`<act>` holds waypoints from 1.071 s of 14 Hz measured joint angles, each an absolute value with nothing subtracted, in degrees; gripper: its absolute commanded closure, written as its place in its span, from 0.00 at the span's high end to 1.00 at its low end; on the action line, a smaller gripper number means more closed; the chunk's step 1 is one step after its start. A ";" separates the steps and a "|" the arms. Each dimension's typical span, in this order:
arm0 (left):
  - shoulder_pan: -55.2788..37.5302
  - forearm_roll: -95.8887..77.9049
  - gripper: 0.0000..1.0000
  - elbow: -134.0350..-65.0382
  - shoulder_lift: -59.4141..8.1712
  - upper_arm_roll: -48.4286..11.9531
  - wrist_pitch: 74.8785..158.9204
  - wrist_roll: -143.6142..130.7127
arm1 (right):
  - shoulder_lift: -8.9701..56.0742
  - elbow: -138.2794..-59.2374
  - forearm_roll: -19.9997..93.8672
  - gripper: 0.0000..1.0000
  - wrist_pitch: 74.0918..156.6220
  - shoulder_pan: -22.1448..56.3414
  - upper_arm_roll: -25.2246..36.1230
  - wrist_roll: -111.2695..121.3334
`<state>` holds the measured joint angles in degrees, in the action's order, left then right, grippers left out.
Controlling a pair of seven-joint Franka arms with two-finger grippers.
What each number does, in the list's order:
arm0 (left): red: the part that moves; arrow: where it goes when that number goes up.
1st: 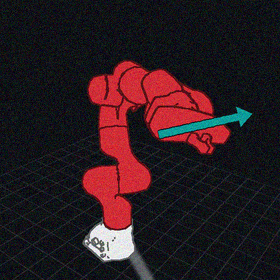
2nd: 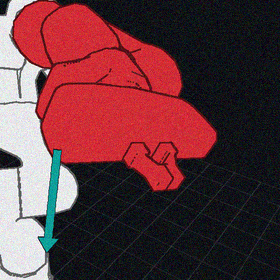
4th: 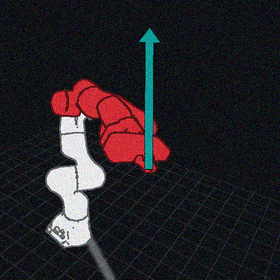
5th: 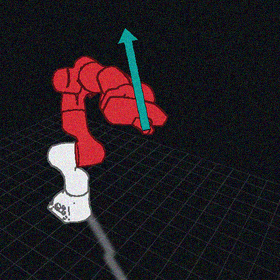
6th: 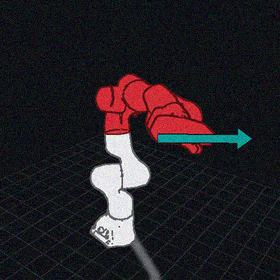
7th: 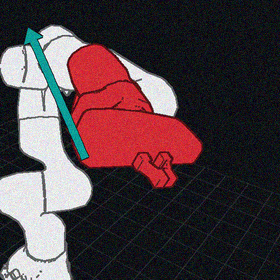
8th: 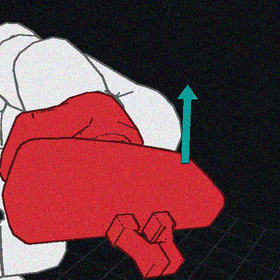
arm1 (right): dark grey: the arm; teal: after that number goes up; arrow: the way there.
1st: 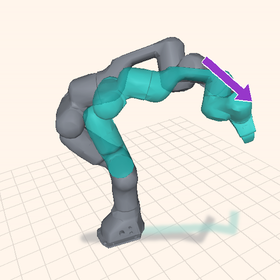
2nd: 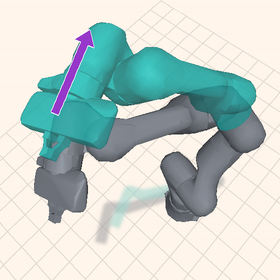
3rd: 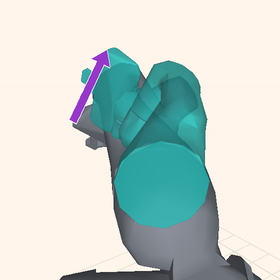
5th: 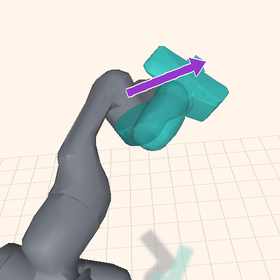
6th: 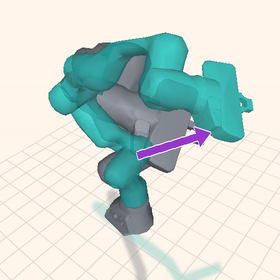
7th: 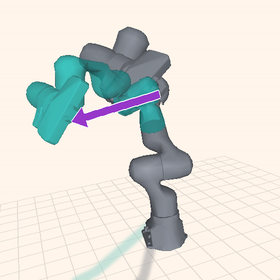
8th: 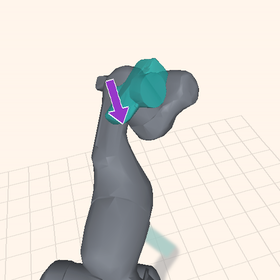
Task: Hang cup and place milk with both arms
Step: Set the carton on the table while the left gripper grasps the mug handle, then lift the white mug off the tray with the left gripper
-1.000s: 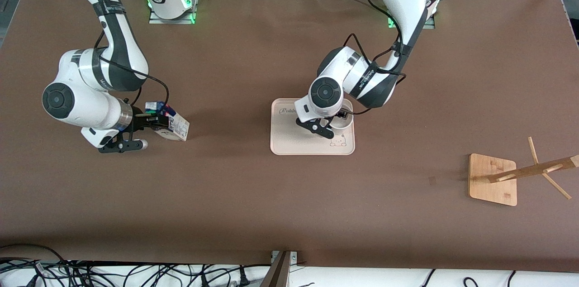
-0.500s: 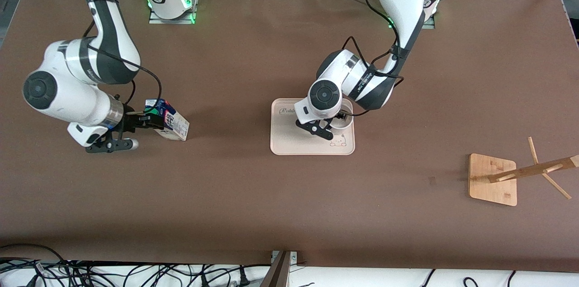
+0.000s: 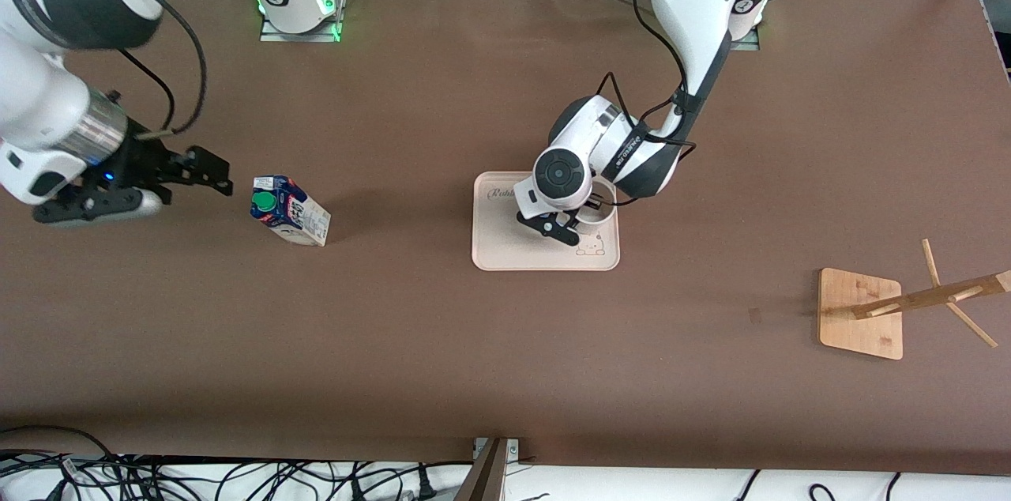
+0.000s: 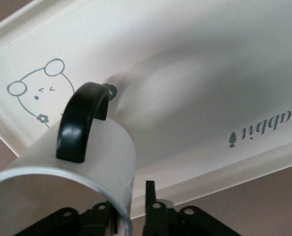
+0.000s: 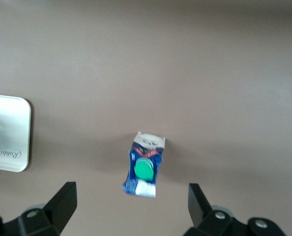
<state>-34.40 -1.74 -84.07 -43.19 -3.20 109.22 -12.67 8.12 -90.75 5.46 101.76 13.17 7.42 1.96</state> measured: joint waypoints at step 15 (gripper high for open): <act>-21.56 -1.56 0.00 -74.36 -25.75 0.47 101.93 -13.69 | 5.69 -90.77 0.43 1.00 98.50 13.18 7.65 1.80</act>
